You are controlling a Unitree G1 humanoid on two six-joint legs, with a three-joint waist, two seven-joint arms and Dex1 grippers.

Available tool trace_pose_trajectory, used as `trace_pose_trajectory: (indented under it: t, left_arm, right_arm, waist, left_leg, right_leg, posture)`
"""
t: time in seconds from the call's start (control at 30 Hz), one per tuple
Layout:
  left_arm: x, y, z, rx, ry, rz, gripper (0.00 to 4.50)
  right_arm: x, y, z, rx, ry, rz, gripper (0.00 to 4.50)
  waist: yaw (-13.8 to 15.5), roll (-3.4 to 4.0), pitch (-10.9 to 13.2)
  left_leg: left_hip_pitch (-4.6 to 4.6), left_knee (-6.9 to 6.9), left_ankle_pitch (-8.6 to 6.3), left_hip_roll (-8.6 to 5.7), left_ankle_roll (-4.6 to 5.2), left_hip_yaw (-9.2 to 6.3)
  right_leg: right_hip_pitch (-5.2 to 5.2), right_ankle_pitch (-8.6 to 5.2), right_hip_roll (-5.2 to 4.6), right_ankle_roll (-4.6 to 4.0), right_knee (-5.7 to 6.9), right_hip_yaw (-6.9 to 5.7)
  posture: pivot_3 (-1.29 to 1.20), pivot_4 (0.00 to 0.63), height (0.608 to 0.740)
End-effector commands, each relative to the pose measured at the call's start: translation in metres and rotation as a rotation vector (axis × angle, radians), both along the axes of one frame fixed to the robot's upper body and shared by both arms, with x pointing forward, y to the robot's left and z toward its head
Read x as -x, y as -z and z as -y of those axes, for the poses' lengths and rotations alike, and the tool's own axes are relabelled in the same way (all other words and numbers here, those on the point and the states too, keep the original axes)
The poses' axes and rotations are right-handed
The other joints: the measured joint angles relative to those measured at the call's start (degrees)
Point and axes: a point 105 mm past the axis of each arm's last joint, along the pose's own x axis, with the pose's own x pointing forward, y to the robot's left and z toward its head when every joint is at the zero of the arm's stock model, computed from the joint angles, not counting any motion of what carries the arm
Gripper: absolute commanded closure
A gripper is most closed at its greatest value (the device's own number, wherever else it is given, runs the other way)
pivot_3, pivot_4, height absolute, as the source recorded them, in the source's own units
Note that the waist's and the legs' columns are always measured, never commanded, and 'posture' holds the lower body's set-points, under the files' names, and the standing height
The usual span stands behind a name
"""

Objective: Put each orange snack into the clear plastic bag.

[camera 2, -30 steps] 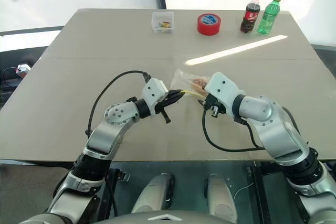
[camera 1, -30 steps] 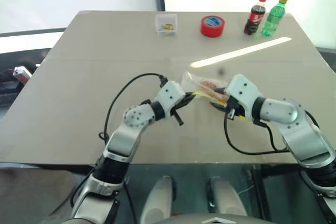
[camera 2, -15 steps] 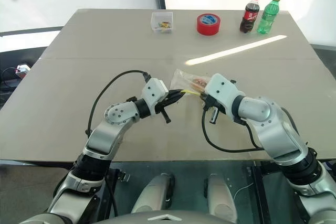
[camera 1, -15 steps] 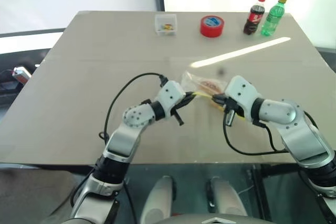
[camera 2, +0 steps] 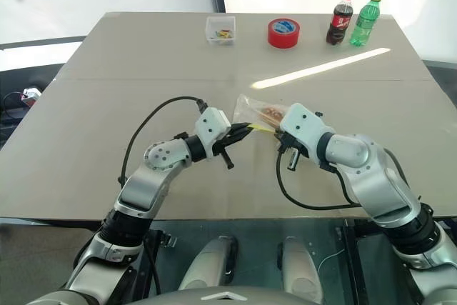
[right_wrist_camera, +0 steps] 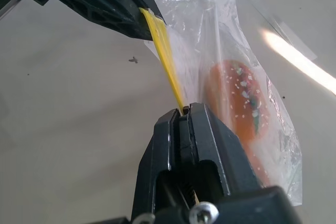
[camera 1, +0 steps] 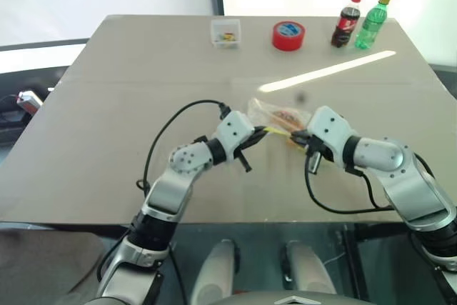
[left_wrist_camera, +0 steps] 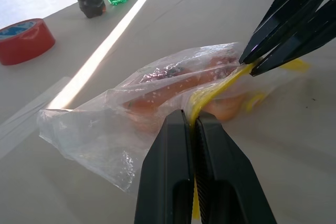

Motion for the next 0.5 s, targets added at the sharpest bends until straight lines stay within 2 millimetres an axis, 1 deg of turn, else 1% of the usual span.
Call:
trace_pose_trajectory:
  t: [0.03, 0.2, 0.5]
  left_arm:
    - [-0.002, -0.013, -0.007, 0.012, -0.031, 0.065, 4.50]
    - [-0.007, -0.013, -0.012, 0.005, -0.064, 0.069, 4.50]
    - [-0.008, -0.011, -0.012, 0.004, -0.072, 0.068, 4.50]
  right_arm:
    - [-0.001, -0.002, 0.014, 0.039, 0.050, 0.019, 4.38]
    - [-0.001, 0.002, 0.026, 0.063, 0.092, 0.002, 4.38]
    - [-0.001, 0.008, 0.044, 0.108, 0.158, -0.022, 4.38]
  waist:
    - [0.00, 0.00, 0.00]
    - [0.01, 0.00, 0.00]
    - [0.03, 0.00, 0.00]
  left_leg:
    - [0.00, 0.00, 0.00, 0.00, 0.00, 0.00]
    - [0.00, 0.00, 0.00, 0.00, 0.00, 0.00]
    - [0.00, 0.00, 0.00, 0.00, 0.00, 0.00]
  right_leg:
    - [0.00, 0.00, 0.00, 0.00, 0.00, 0.00]
    - [0.00, -0.01, 0.00, 0.02, 0.00, 0.00]
    - [0.00, -0.03, 0.00, 0.05, 0.00, 0.00]
  posture:
    - [0.00, 0.150, 0.740]
    - [0.00, 0.150, 0.740]
    - [0.00, 0.150, 0.740]
